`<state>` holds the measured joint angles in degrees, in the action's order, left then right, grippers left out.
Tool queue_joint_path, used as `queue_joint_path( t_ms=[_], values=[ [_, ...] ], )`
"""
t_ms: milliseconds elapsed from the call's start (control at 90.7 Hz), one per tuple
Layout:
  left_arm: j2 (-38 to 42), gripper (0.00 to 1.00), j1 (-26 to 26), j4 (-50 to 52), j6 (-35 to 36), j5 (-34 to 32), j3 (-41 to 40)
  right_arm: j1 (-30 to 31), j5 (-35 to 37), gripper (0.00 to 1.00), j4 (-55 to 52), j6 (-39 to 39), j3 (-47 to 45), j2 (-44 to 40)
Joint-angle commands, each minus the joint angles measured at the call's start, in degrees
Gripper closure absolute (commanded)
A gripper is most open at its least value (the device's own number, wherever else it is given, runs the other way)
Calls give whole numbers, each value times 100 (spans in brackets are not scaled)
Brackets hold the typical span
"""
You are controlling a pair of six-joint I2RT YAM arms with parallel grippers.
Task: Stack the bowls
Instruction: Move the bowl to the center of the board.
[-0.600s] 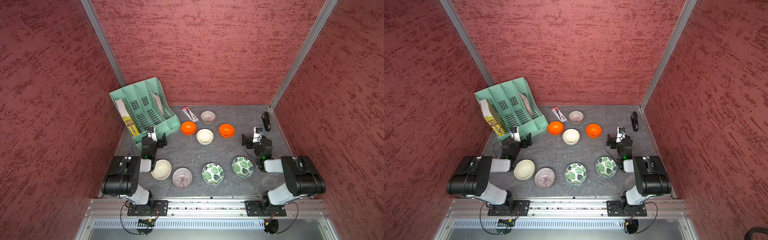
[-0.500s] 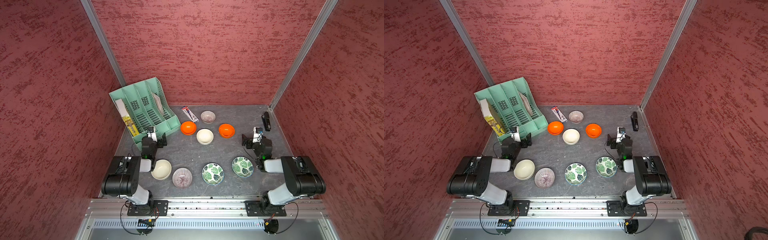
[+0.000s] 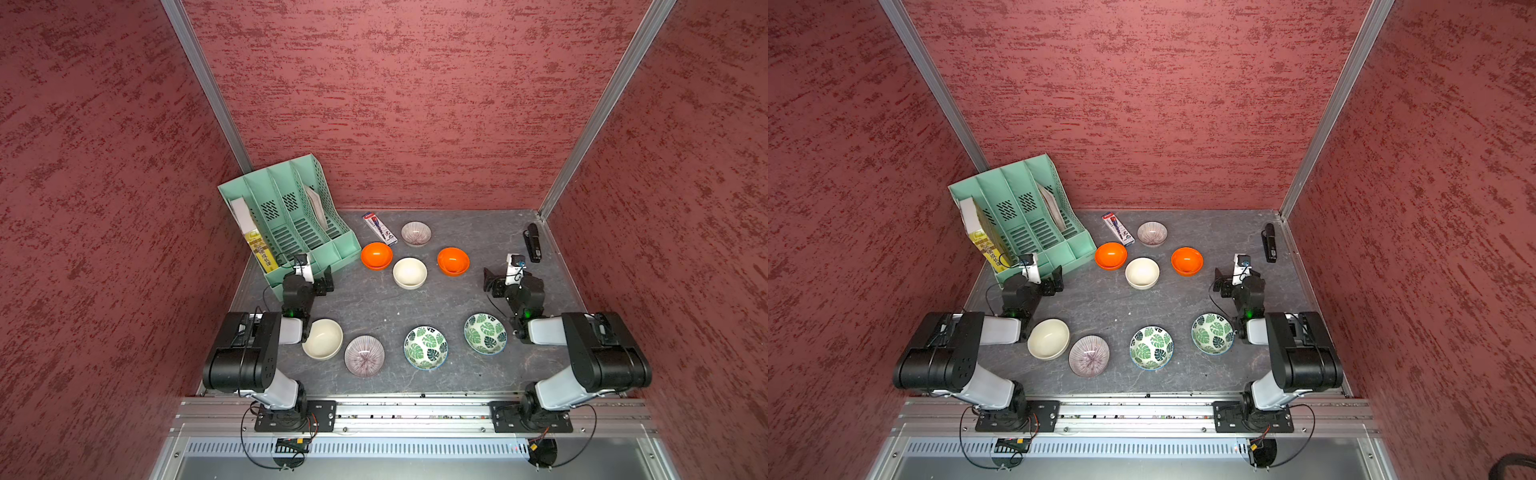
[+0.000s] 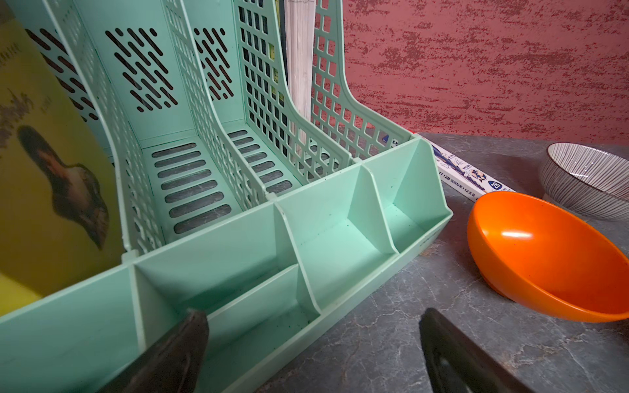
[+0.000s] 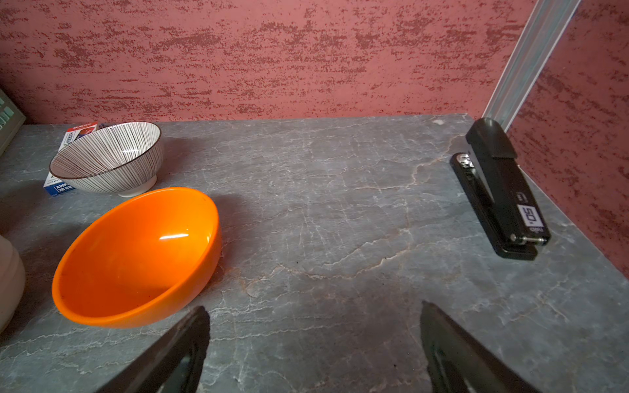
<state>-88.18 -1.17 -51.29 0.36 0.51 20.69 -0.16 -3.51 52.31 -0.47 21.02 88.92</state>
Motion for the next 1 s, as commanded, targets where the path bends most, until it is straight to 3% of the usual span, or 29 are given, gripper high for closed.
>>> queue_joint_path(
  t_ms=[0, 77, 143, 264, 331, 441, 628, 749, 882, 992],
  values=[
    [91, 0, -219, 219, -92, 422, 203, -25, -71, 1, -42, -11, 146, -32],
    [360, 0, -193, 1359, -88, 324, 783, -30, -159, 2, -266, -74, 203, -106],
    [628, 0, -78, 3313, -234, -319, 1658, 83, -54, 2, -1538, -194, 718, -480],
    [1249, 0, 689, 5298, -708, -1649, 2554, 546, 390, 1, -2687, -464, 1230, -847],
    [1399, 0, 1170, 6970, -1555, -2634, 3247, 846, 722, 2, -3024, -554, 1419, -816],
    [1418, 0, 1678, 9559, -3118, -2908, 4086, 1165, 1083, 2, -3383, -722, 1691, -778],
    [1979, 1, 2103, 12140, -5143, -2151, 4111, 1451, 1284, 2, -3827, -905, 2028, -890],
    [2697, 6, 2422, 12909, -6289, -1447, 3501, 1463, 1228, 2, -3759, -905, 1982, -984],
    [3216, 8, 3128, 13750, -7683, -1435, 3053, 1483, 1205, 1, -3750, -940, 1959, -1007],
    [3385, 10, 3353, 13987, -8243, -1244, 2717, 1498, 1183, 1, -3758, -942, 1968, -974]
  ],
)
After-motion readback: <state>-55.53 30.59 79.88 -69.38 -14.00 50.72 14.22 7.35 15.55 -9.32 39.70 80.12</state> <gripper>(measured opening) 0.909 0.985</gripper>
